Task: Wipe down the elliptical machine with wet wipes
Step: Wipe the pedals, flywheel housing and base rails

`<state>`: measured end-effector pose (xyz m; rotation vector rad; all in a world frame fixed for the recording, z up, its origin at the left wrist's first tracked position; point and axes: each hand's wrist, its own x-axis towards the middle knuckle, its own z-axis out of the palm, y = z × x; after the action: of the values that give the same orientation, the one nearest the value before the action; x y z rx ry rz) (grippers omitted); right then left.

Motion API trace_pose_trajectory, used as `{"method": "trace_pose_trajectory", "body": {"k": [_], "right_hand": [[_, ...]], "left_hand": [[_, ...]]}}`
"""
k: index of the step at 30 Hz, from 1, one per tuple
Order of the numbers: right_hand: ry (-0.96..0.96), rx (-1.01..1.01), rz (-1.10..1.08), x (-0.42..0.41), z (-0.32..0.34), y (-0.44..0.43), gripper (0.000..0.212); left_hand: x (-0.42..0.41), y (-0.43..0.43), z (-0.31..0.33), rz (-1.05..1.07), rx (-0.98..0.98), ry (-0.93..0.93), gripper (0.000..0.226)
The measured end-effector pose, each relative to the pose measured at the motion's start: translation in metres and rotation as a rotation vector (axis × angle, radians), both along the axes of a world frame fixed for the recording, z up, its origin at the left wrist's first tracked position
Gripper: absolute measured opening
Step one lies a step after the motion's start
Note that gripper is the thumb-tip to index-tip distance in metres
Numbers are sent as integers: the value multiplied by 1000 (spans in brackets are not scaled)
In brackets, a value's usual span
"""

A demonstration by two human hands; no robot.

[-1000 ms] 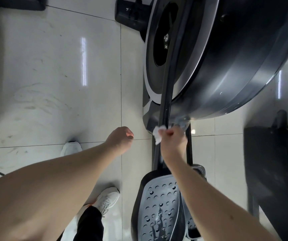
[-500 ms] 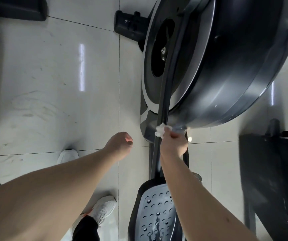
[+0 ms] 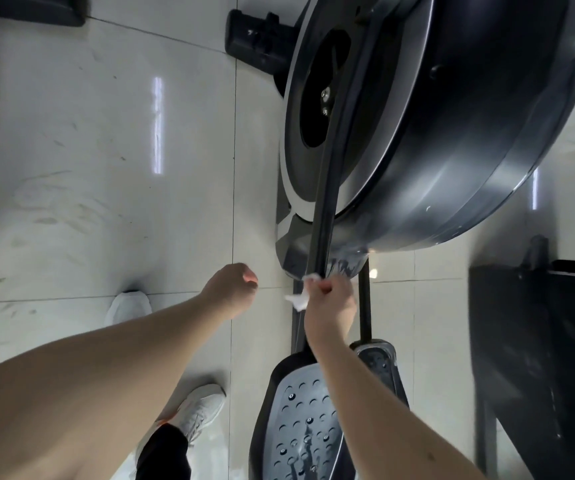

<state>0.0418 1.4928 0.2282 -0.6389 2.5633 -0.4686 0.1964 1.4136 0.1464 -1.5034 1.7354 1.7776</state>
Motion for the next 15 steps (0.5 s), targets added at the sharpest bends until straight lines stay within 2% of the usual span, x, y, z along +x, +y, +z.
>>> {"method": "trace_pose_trajectory", "body": {"k": [2,4,8,10,12,15], "right_hand": [[10,28,115,-4,5,2,29],[23,59,204,-17,7,-30,25],[354,-27,562,-43,18,-129,16],[451,30,793,-57,21,-158,19],[496,113,1017,-66,27,-163,30],[467,177,1117,-68,30,-129,18]], "left_hand": [[1,2,2,2,0,8,19],[2,-2,5,45,2,19,20],[-1,-10,9,81,19,64,21],[-1,-17,13,108,11,68,22],[-1,-21,14,153,12,72,22],[-1,-20,19,197,34,112,20]]}}
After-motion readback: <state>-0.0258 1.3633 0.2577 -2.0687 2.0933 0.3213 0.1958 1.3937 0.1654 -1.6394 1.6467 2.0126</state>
